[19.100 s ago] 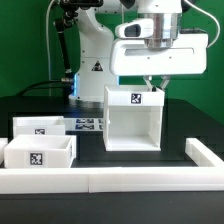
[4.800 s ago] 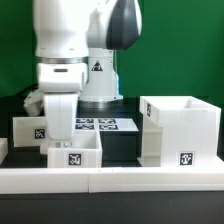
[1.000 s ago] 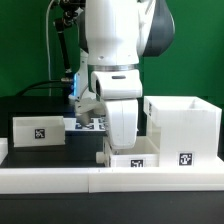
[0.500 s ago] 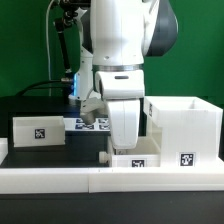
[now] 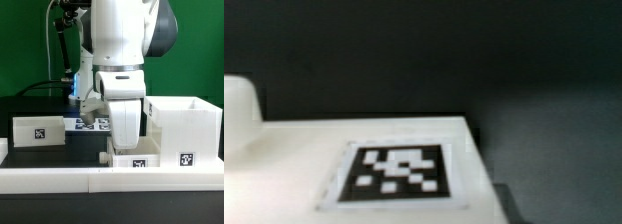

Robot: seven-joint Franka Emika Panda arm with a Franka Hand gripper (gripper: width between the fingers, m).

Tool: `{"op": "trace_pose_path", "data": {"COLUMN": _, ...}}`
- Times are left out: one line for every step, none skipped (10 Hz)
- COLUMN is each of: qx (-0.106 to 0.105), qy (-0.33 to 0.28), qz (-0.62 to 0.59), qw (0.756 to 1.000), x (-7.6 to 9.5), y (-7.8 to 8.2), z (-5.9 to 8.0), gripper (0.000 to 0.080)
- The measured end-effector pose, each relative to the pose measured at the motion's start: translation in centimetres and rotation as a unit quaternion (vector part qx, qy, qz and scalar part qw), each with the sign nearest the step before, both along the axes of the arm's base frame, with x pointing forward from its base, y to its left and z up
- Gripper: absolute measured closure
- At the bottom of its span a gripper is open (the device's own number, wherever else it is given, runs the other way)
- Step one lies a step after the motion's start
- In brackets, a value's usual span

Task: Assemble drawer

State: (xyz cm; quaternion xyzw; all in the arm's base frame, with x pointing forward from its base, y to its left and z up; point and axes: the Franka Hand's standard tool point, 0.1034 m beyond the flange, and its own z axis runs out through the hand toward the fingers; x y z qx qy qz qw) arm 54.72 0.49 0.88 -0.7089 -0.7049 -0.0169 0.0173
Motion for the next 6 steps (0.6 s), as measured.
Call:
{"op": "trace_pose_path", "data": {"qx": -0.001, "qy": 0.011, "qz": 0.0, "qw": 1.0, "x": -0.1, "y": -0.1, "z": 0.1, "gripper": 0.0758}}
{"op": "trace_pose_path", "data": {"qx": -0.001, "qy": 0.01, "qz": 0.001, "qw": 1.0, "x": 0.0, "y": 0.0, "z": 0.1, "gripper": 0.0758}}
{"op": "trace_pose_path", "data": {"qx": 0.0, "qy": 0.01, "qz": 0.002, "qw": 1.0, "x": 0.0, "y": 0.2, "z": 0.1, "gripper": 0.0758}}
{"op": "trace_pose_path", "data": {"qx": 0.0, "qy": 0.011, "qz": 0.005, "qw": 1.0, "x": 0.1, "y": 0.6, "z": 0.1, "gripper": 0.0758}}
{"op": "trace_pose_path", "data": {"qx": 0.0, "qy": 0.014, "qz": 0.007, "qw": 1.0, "x": 0.1, "y": 0.8, "z": 0.1, "gripper": 0.0758}}
{"op": "trace_pose_path", "data": {"qx": -0.001, "qy": 0.014, "qz": 0.009, "qw": 1.0, "x": 0.1, "y": 0.9, "z": 0.1, "gripper": 0.0758}}
